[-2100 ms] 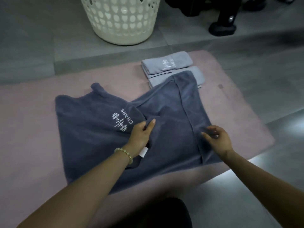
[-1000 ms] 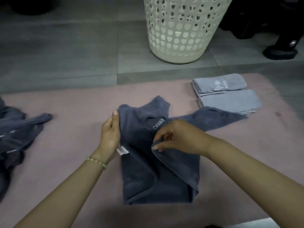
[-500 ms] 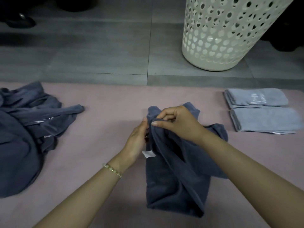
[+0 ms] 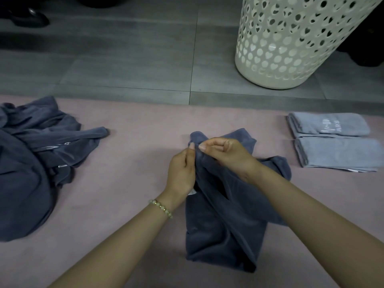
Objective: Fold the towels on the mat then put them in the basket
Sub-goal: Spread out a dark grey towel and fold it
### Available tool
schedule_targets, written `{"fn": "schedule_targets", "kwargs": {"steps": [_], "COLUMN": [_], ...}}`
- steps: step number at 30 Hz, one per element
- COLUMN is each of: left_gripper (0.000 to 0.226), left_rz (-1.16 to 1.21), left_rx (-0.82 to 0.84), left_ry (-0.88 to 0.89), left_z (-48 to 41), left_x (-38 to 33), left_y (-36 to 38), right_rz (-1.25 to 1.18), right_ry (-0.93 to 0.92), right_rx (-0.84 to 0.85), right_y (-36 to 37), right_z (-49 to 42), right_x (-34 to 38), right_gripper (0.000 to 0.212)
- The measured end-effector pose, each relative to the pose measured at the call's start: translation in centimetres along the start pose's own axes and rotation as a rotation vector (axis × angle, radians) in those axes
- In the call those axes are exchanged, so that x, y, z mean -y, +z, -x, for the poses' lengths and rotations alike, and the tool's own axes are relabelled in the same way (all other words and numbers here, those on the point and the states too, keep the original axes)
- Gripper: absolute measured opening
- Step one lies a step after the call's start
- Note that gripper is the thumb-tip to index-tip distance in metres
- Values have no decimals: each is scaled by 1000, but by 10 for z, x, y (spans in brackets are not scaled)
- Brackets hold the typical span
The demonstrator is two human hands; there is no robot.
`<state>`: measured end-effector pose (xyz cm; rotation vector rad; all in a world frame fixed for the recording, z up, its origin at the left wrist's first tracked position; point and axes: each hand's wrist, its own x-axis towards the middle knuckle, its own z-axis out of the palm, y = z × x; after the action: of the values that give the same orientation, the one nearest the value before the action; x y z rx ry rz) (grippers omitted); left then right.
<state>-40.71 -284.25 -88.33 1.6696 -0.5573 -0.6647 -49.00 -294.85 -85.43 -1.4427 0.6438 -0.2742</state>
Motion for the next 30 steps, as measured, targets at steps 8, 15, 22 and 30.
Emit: {"fn": "schedule_targets", "kwargs": {"steps": [8, 15, 22, 30], "left_gripper": [42, 39, 44, 48], "left_rz": [171, 353, 275, -491], "left_rx": [-229, -430, -690, -583], "left_ry": [-235, -439, -457, -233], "left_z": [-15, -20, -46, -47], "left_x": [18, 29, 53, 48], "left_y": [0, -15, -66, -116], "right_rz": [457, 323, 481, 145], "right_ry": [120, 174, 529, 278], "right_rx": [17, -1, 412, -23], "right_y": [-39, -61, -89, -128], "right_z": [33, 45, 60, 42], "right_x": [-77, -73, -48, -54], "right_gripper": [16, 28, 26, 25]}}
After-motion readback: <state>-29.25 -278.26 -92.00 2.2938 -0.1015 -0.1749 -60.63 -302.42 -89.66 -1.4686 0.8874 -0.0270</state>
